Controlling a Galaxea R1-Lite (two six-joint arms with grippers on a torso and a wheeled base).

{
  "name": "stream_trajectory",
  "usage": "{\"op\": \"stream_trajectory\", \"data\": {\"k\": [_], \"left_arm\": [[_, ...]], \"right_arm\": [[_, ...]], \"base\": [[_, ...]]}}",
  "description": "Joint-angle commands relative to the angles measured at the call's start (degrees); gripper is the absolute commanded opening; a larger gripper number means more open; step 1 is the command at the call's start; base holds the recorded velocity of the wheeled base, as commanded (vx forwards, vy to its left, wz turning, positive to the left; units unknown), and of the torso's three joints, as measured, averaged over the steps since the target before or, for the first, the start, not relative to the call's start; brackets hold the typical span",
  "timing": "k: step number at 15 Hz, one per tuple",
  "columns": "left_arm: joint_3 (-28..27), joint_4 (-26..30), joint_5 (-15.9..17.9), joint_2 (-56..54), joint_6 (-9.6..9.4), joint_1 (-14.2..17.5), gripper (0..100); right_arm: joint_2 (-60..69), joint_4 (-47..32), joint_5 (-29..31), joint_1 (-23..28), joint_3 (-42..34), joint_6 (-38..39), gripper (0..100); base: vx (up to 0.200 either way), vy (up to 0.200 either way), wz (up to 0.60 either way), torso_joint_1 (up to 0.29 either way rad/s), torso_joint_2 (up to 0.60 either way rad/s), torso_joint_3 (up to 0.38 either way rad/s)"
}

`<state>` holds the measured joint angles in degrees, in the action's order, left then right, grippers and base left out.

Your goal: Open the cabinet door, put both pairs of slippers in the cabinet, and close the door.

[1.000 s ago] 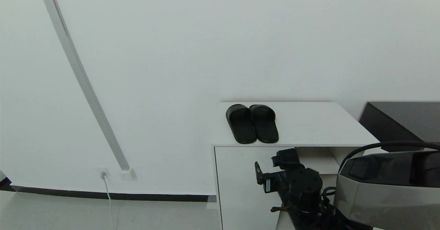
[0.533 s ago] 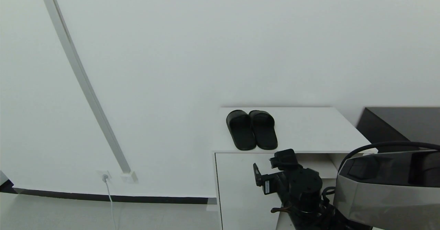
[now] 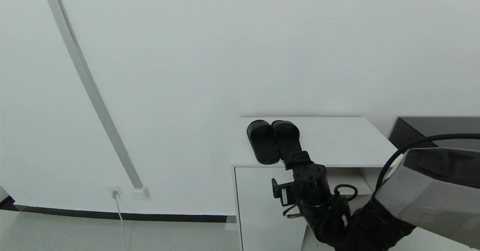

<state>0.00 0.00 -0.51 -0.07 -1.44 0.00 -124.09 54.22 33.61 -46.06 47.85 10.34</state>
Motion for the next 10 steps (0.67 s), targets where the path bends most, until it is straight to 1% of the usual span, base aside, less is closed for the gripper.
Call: {"op": "stream_trajectory", "data": {"k": [1,2,8,10], "left_arm": [[0.0,0.0,0.0,0.1,0.12,0.0,0],[0.0,0.0,0.0,0.1,0.12,0.0,0],[0.0,0.1,0.2,0.1,0.03,0.0,0],[0.0,0.1,0.2,0.1,0.03,0.0,0]], "right_arm": [[6.6,-11.7,0.1,-1.1,9.5,5.4,100],[6.7,-13.6,0.3,-1.2,10.8,5.9,100],[6.1,-13.4,0.5,-1.2,9.4,6.2,100],[5.9,-12.8,0.6,-1.2,9.3,6.2,100]], "base": [[0.000,0.000,0.00,0.000,0.00,0.000],[0.000,0.000,0.00,0.000,0.00,0.000],[0.000,0.000,0.00,0.000,0.00,0.000],[0.200,0.000,0.00,0.005,0.01,0.002]]}}
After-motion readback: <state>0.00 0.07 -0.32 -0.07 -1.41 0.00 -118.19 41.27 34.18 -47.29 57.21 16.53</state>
